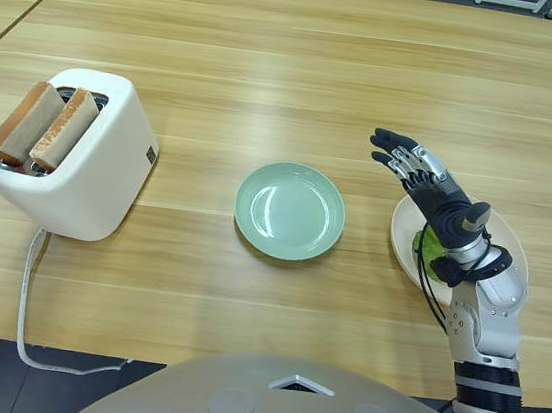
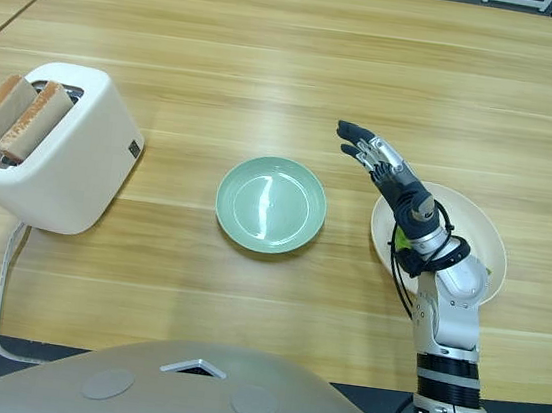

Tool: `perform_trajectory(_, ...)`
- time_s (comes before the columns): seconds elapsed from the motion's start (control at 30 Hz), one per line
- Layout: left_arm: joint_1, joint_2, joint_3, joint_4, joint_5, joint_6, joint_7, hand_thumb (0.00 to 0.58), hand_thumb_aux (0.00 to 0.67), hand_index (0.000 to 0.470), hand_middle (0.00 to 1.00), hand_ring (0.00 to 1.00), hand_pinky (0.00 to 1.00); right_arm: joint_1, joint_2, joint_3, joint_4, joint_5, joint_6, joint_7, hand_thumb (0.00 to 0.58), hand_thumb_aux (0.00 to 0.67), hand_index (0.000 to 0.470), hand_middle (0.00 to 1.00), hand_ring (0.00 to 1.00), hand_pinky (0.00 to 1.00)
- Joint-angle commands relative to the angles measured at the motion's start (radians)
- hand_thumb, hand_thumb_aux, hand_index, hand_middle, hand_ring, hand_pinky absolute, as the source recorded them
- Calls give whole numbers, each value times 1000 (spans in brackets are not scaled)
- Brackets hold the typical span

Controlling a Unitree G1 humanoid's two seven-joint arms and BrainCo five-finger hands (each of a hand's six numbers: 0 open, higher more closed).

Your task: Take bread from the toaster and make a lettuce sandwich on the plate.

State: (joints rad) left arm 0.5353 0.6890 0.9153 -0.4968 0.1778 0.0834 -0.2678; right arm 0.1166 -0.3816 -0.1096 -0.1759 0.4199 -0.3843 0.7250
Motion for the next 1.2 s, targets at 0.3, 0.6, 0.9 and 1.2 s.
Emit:
perform_trajectory(0.3,-50,14,-218,199,104,-91,-11,244,160,112,0,0,0,17,-1,-12,-19,-17,1,-17,0,0,0,0,0,0)
perform_trajectory(0.6,-98,31,-293,281,131,-116,-13,447,349,245,0,0,0,45,-1,-23,-34,-21,-10,-29,0,0,0,0,0,0)
perform_trajectory(0.9,-125,33,-285,295,127,-149,20,555,531,372,0,0,0,54,-5,-25,-42,-20,-13,-36,0,0,0,0,0,0)
perform_trajectory(1.2,-176,-4,-270,272,54,-209,60,580,670,470,0,0,0,51,-5,-20,-40,-25,-16,-35,0,0,0,0,0,0)
